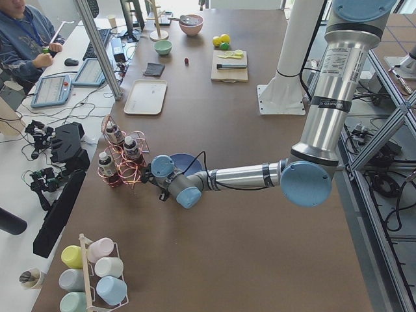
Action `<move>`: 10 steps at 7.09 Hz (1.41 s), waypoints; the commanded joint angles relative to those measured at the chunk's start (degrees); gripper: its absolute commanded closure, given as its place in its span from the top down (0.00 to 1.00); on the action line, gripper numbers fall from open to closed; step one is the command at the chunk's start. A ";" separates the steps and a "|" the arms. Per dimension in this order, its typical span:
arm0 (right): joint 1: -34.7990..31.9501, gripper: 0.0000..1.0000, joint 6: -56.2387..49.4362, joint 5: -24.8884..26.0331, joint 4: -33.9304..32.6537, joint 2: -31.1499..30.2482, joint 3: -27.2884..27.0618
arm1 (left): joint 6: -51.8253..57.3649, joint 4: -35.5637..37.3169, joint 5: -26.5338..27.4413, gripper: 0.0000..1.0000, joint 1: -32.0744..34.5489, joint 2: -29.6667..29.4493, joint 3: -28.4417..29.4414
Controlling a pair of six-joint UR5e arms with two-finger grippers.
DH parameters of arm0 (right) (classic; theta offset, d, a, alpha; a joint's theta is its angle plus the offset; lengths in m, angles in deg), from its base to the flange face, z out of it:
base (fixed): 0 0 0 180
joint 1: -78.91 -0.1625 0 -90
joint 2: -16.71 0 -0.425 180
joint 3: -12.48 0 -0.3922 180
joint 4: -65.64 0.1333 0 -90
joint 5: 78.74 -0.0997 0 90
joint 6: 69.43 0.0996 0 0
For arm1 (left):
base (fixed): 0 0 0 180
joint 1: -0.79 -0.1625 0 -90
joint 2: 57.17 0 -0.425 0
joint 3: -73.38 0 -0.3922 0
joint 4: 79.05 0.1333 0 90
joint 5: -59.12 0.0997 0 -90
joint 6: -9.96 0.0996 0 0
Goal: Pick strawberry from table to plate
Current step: 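Lower the left gripper toward the blue plate's rim, then push the blue plate with the left gripper toward the table center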
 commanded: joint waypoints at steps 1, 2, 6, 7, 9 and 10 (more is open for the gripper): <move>0.01 1.00 0.01 -0.09 0.09 0.00 -0.01 | -8.26 -0.57 -1.42 0.00 0.25 -0.81 -3.91; 0.01 1.00 0.01 -0.09 0.09 0.00 0.08 | -13.17 -0.57 -1.95 0.00 -0.09 -1.33 -7.07; 0.18 1.00 0.10 -0.26 0.00 0.00 0.17 | -32.60 -0.22 6.09 0.00 -14.11 -10.97 -10.53; 0.18 1.00 0.10 -0.35 0.09 0.00 0.17 | -35.78 0.39 8.57 0.00 -17.47 -13.88 -10.53; 0.27 1.00 0.19 -0.44 0.00 0.00 0.17 | -41.23 0.75 11.65 0.00 -21.61 -18.02 -10.53; 0.27 1.00 0.19 -0.53 0.00 0.00 0.17 | -44.13 1.53 15.32 0.00 -24.76 -20.21 -10.53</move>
